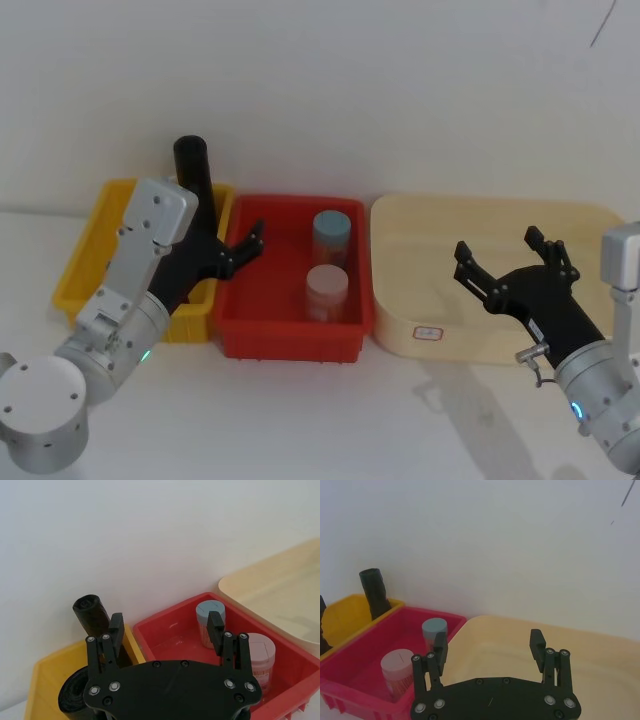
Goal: Pick up the garbage bag with the one hand and transfer it to the other hand.
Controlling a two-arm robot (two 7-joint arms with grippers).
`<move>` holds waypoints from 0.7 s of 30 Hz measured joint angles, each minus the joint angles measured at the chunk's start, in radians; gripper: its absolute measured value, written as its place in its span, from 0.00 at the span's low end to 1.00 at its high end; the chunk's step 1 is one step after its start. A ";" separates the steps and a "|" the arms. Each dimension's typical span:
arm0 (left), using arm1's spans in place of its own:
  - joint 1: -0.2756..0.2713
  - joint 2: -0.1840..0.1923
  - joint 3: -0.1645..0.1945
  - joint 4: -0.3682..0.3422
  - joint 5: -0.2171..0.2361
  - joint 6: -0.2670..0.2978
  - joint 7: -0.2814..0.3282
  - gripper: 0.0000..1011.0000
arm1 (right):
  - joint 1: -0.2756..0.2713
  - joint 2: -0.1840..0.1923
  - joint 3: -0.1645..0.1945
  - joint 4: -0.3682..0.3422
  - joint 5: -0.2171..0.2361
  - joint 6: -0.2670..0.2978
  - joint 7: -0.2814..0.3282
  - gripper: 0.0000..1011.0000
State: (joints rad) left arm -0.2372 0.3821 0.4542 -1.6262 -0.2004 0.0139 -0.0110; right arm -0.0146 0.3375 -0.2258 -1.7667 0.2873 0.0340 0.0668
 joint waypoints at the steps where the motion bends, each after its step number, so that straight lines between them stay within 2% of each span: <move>1: 0.000 0.000 0.000 0.000 0.000 0.000 0.000 0.99 | 0.000 0.000 0.000 0.000 0.000 0.000 0.000 0.99; 21: -0.001 -0.001 0.000 0.000 0.000 0.001 0.000 0.99 | 0.000 0.000 0.000 0.000 0.000 0.000 0.000 0.99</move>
State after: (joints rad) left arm -0.2379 0.3815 0.4542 -1.6261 -0.2003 0.0148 -0.0110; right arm -0.0145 0.3375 -0.2258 -1.7667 0.2874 0.0341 0.0669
